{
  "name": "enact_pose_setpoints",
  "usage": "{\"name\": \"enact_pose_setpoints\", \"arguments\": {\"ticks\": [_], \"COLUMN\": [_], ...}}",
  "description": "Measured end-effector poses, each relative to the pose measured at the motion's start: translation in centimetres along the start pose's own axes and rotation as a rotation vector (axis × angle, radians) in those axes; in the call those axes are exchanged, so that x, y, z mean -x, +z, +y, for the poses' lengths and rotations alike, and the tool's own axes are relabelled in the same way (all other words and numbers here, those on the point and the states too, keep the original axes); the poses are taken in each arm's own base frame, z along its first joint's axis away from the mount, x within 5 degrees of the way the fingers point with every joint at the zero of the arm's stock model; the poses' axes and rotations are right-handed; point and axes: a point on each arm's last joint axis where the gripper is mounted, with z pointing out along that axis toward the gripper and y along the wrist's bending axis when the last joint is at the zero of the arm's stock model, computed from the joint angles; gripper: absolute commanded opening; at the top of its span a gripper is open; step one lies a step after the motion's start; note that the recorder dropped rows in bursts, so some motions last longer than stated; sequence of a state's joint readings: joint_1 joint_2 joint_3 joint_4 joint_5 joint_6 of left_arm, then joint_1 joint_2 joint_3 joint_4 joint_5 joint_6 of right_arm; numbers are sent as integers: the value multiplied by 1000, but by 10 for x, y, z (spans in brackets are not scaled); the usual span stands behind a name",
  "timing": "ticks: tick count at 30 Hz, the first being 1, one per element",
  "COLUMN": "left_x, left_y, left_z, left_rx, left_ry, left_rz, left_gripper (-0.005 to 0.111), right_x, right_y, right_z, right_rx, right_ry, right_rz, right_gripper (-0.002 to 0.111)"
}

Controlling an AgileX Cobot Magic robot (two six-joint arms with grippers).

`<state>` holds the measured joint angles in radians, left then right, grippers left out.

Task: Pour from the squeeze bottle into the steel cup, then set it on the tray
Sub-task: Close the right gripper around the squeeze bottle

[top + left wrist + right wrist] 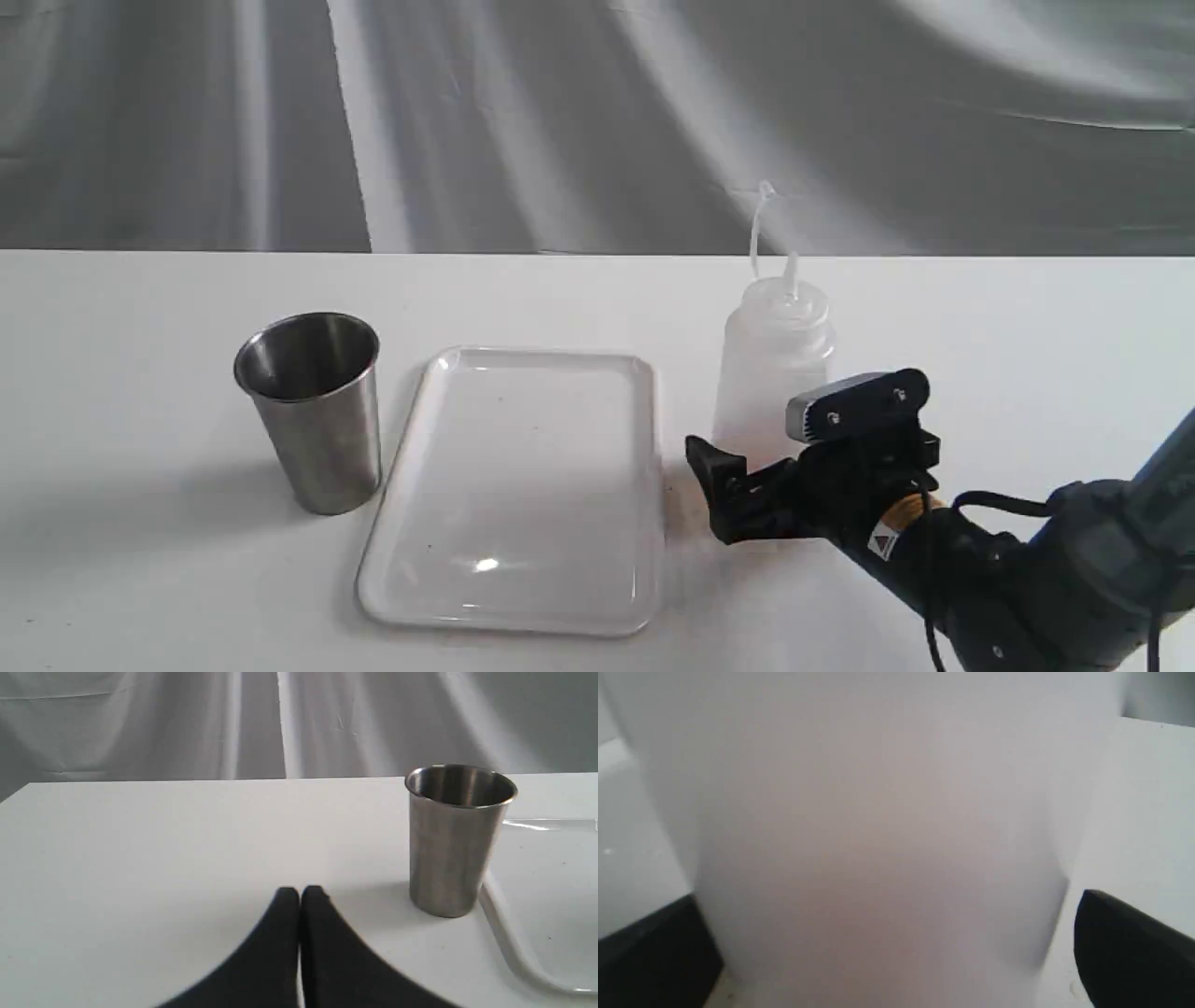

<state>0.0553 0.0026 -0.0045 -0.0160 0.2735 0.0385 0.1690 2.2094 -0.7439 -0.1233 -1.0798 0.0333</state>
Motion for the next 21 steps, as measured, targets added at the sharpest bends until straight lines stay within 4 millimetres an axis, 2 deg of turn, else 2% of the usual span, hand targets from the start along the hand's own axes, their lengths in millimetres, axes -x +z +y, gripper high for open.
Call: {"name": "enact_pose_setpoints", "arguments": {"ticks": [5,9,15,21], "left_x": [0,0,0,0], "left_y": [0,0,0,0], "left_z": [0,0,0,0], "left_rx": [0,0,0,0], "left_ry": [0,0,0,0], "left_rz": [0,0,0,0], "left_gripper": [0,0,0,0], "right_x": [-9,-8,-5,-3], "right_y": [1,3,15,17], "right_z": [1,2,2,1], "right_rx": [15,18,38,25], "right_ry": [-2,-3,-17,-9], "right_rz": [-9,-34,-59,-61], "right_gripper": [105,105,105,105]}}
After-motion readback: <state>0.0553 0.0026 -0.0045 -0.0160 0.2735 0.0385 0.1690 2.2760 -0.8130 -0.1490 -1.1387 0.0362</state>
